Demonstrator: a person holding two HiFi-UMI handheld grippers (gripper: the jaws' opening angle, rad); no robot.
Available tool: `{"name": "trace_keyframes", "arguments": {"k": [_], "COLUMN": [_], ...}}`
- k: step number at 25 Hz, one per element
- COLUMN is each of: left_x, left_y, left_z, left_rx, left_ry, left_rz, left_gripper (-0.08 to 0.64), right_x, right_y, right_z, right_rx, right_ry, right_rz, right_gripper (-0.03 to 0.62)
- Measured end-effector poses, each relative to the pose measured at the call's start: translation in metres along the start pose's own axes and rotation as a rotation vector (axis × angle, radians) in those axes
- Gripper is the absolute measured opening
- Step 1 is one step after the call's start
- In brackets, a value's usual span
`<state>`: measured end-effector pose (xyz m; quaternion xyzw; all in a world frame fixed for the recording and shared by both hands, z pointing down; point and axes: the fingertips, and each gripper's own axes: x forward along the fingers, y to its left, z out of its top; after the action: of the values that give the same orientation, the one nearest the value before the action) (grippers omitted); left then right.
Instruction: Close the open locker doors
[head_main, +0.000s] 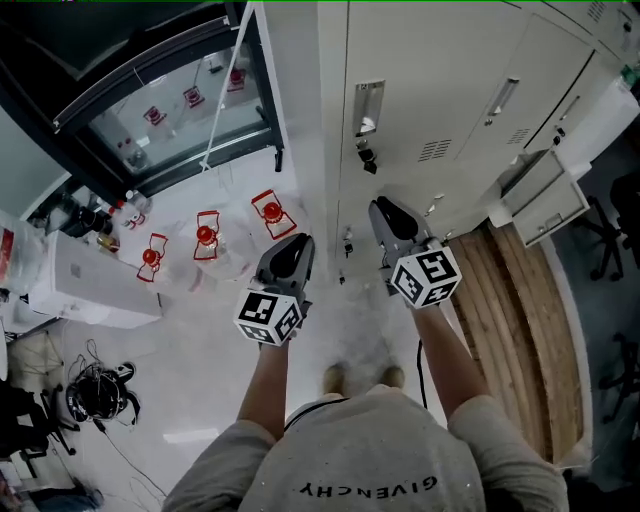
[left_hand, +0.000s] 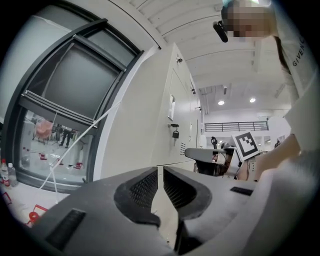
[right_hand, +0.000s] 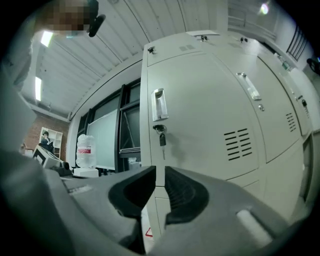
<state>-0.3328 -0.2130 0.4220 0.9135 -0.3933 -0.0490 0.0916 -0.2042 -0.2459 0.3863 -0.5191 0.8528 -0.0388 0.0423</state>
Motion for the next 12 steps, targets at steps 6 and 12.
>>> {"name": "trace_keyframes", "arguments": {"k": [6, 12], "left_x": [0.026, 0.058], "left_y": [-0.042, -0.097], "left_z": [-0.009, -0.022], "left_rx": [-0.002, -0.010], "left_ry": [0.021, 0.045], "left_rz": [-0.107, -0.226], "left_gripper": [0.031, 0.031], "right_x": [-0.056, -0.126], "right_y": [-0.029, -0.069], "right_z": [0.008, 0.013], "right_rx": [-0.013, -0.028], "right_ry": [-0.020, -0.027], "right_rz": [-0.105, -0.239], "right_gripper": [0.024, 0.003]}}
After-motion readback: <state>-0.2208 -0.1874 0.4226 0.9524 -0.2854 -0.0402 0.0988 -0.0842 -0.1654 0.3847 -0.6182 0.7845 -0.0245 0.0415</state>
